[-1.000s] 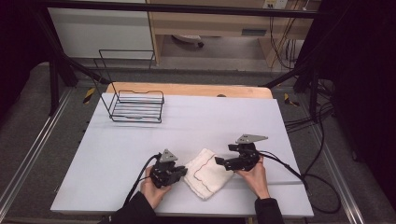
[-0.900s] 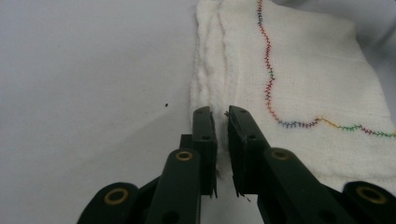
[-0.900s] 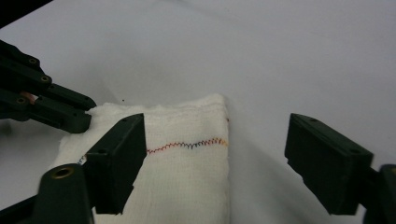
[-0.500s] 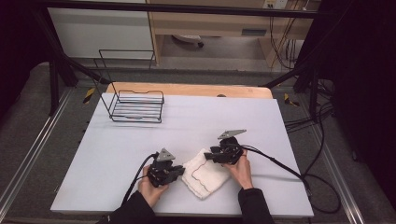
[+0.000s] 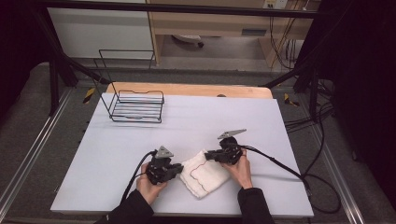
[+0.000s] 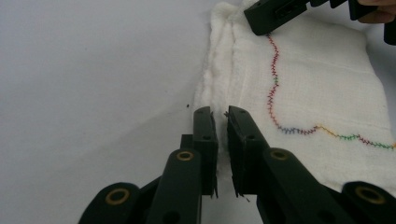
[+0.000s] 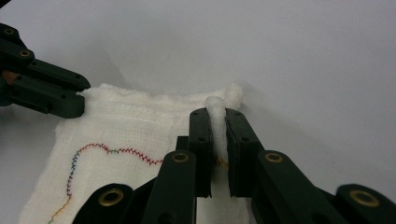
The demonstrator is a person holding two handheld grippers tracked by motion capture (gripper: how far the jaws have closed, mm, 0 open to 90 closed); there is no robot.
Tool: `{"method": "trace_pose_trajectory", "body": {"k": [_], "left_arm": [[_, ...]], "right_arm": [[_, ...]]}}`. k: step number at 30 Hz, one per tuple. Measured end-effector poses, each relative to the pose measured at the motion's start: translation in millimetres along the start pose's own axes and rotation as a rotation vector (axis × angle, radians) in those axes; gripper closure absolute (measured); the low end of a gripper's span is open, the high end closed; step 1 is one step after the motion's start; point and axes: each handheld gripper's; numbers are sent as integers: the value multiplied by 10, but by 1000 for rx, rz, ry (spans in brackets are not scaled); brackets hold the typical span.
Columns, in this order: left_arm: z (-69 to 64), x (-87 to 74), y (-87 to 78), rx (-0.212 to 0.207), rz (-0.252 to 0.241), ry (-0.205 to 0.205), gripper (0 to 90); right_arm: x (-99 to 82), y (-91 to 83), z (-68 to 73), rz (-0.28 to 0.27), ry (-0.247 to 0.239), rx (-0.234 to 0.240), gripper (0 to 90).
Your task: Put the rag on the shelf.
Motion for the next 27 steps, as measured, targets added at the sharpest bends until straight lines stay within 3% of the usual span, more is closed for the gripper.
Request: {"method": "trace_pose_trajectory", "body": {"k": [5, 6, 12, 13, 14, 15, 18, 20, 23, 25, 27], "left_arm": [[49, 86, 24, 41, -5, 15, 817], [67, 110, 37, 49, -8, 14, 816], [113, 150, 137, 40, -27, -13, 795], [103, 137, 117, 47, -40, -14, 772], [99, 124, 94, 52, -49, -16, 675], [101, 105, 58, 51, -60, -22, 675], [109, 26, -8, 49, -86, -59, 530], [105, -14, 8, 48, -75, -77, 444], [78, -29, 80, 40, -54, -106, 437], [52, -35, 97, 46, -68, -117, 436], [34, -34, 109, 42, -76, -118, 490]], "right_arm": [[-22, -87, 66, -50, -3, -31, 832], [-37, -145, 107, -84, -1, -56, 832], [-98, -186, 154, -100, 7, -127, 832], [-102, -175, 160, -100, 13, -133, 832], [-109, -152, 153, -98, 8, -151, 832], [-109, -152, 153, -98, 8, -151, 832], [-113, -122, 140, -88, 12, -164, 831], [-109, -108, 128, -85, 11, -171, 827], [-113, -88, 123, -82, 11, -182, 823], [-114, -87, 125, -78, 12, -183, 822], [-120, -81, 124, -76, 2, -189, 819]]}}
Point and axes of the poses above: each handheld gripper's, and its own axes: y roughly forward along the jaws, x roughly out of its top, z roughly to its left, and after that the axes turned 9 degrees about z, right-handed
